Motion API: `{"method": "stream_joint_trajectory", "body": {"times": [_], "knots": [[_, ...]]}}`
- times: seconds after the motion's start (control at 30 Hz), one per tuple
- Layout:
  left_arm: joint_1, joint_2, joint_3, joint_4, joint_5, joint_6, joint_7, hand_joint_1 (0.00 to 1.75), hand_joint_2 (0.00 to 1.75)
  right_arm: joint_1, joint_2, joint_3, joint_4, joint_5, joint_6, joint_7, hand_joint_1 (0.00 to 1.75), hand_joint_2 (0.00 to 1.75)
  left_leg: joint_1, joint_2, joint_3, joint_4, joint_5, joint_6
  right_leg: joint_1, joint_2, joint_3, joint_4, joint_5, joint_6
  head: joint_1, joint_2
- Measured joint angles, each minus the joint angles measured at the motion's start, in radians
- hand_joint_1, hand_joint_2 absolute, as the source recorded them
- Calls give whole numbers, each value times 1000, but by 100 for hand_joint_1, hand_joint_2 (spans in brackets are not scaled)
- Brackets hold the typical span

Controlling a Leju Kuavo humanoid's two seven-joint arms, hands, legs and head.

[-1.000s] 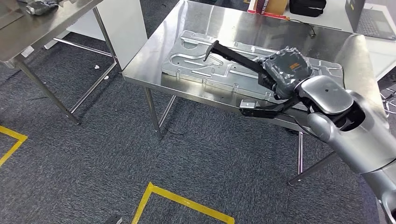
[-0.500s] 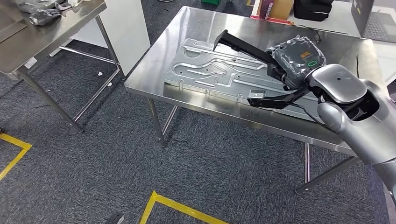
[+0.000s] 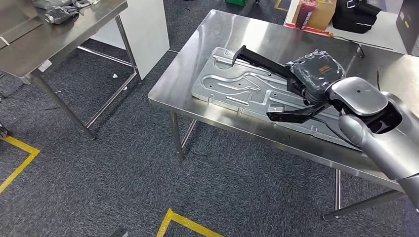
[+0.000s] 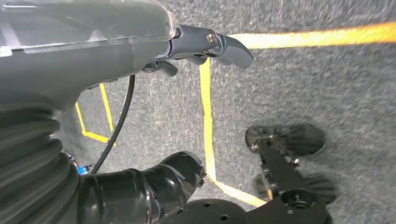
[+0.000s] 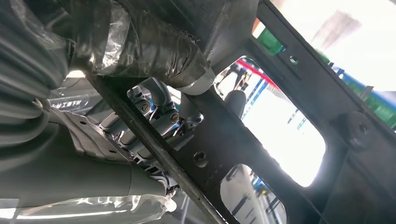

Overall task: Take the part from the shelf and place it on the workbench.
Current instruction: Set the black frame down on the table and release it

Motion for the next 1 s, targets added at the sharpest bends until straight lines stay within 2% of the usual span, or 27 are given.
{"method": "stream_joint_trajectory", "body": {"times": [0.03,0.07,0.13,0.17,0.2,0.23,0.27,0.3,0.33,0.37,0.4,0.43,0.47,0.53,0.57,0.63,0.67,0.7,0.73,0.77,0.83,0.87,0.9,0.93,0.97,1.0], "knots": [[-1,-4,1,1,0,0,0,0,175,-9,-3,0,0,0,0,0,175,175,-3,-1,4,-1,-5,0,9,2,-6,-38,54,-13,-6,0],[-2,-2,1,2,-1,0,-1,0,175,-18,-8,0,1,0,0,-1,175,175,0,0,0,0,-9,-3,18,3,-12,-62,90,-25,-10,0],[-6,-6,2,4,-4,0,-1,0,175,-33,-15,0,1,0,1,-2,175,175,18,1,-18,3,-12,-13,38,7,-18,-64,107,-39,-14,0],[-8,-5,3,4,-5,0,-2,0,175,-41,-18,0,-1,-1,2,-3,175,175,24,0,-20,-2,-13,-18,42,6,-18,-80,109,-44,-11,0],[-11,-8,3,5,-6,1,-4,0,175,-47,-19,-1,-3,-1,2,-3,175,175,26,4,-18,-6,-20,-24,40,8,3,-113,99,-36,-8,0],[-12,-8,3,4,-7,1,-7,0,175,-48,-19,-3,-5,-2,1,-3,175,175,24,10,-16,-2,-34,-31,31,9,37,-160,81,-27,-7,0],[-14,-9,3,4,-7,2,-9,0,175,-43,-19,-4,-5,-3,0,-3,175,175,22,17,-18,22,-58,-42,19,10,79,-210,58,-11,-7,0],[-16,-7,2,4,-7,3,-11,0,175,-31,-20,-3,-2,-3,1,-3,175,175,24,27,-30,70,-87,-56,6,11,127,-253,31,2,-7,0],[-18,-7,2,4,-7,3,-12,0,175,-15,-21,0,3,-3,2,-3,175,175,28,32,-50,132,-112,-69,-4,7,162,-277,11,7,-7,0],[-20,-6,2,4,-7,4,-12,0,175,2,-23,4,8,-4,3,-4,175,175,34,36,-76,193,-121,-82,-13,1,189,-285,-4,11,-6,0],[-20,-3,3,4,-7,5,-12,0,175,15,-24,9,12,-6,4,-4,175,175,38,38,-99,229,-104,-89,-21,-5,211,-288,-16,13,-5,0],[-20,-1,3,4,-7,5,-12,0,175,22,-24,14,15,-8,5,-5,175,175,42,39,-118,229,-60,-92,-30,-9,229,-287,-28,18,-5,0],[-19,2,3,4,-8,5,-12,0,175,23,-24,17,15,-10,5,-6,175,175,44,40,-129,191,6,-91,-38,-11,243,-283,-42,25,-5,0],[-11,8,3,5,-8,5,-10,0,175,17,-24,19,16,-13,5,-5,175,175,40,37,-140,123,109,-79,-48,-9,251,-269,-65,40,-5,0],[-4,8,4,6,-8,4,-10,0,175,17,-24,21,18,-15,6,-4,175,175,38,34,-149,115,134,-73,-49,-9,247,-259,-75,47,-4,0],[7,9,4,10,-8,3,-8,0,175,27,-25,27,25,-19,10,-4,175,175,35,29,-175,140,138,-63,-48,-8,224,-250,-84,60,-2,0],[10,9,5,12,-8,3,-6,0,175,33,-25,31,28,-21,12,-4,175,175,37,30,-193,136,137,-62,-46,-9,218,-253,-84,65,-2,0],[10,9,6,13,-9,3,-5,0,175,38,-24,34,28,-23,14,-4,175,175,39,33,-191,115,125,-59,-44,-11,208,-261,-89,66,-2,0],[10,9,6,13,-9,4,-4,0,175,45,-25,38,28,-25,14,-3,175,175,41,34,-170,66,104,-54,-42,-12,205,-265,-106,61,2,0],[10,8,7,13,-9,4,-4,0,175,56,-27,40,29,-29,14,-2,175,175,40,33,-135,14,85,-45,-39,-15,209,-252,-139,51,7,1],[13,9,8,14,-9,4,-7,0,175,101,-28,49,39,-33,14,3,175,175,28,23,-18,-106,58,-29,-32,-17,219,-158,-222,19,22,1],[16,8,8,15,-8,4,-7,0,175,128,-27,57,46,-36,15,3,175,175,18,17,41,-150,62,-26,-26,-17,221,-95,-244,7,26,1],[17,8,9,16,-8,4,-8,0,175,151,-24,67,53,-38,17,4,175,175,10,11,106,-205,64,-26,-21,-16,216,-48,-235,-2,30,1],[18,8,9,17,-8,4,-7,0,175,165,-23,76,58,-39,17,4,175,175,2,8,171,-260,68,-27,-17,-15,207,-35,-188,-6,32,1],[17,10,10,17,-9,4,-7,0,175,170,-22,82,60,-40,18,5,175,175,-6,6,231,-311,71,-29,-17,-14,194,-61,-107,-5,33,0],[17,12,11,17,-9,4,-7,0,175,168,-22,86,61,-40,18,6,175,175,-12,6,283,-355,73,-31,-21,-13,179,-104,-17,1,32,0]]}}
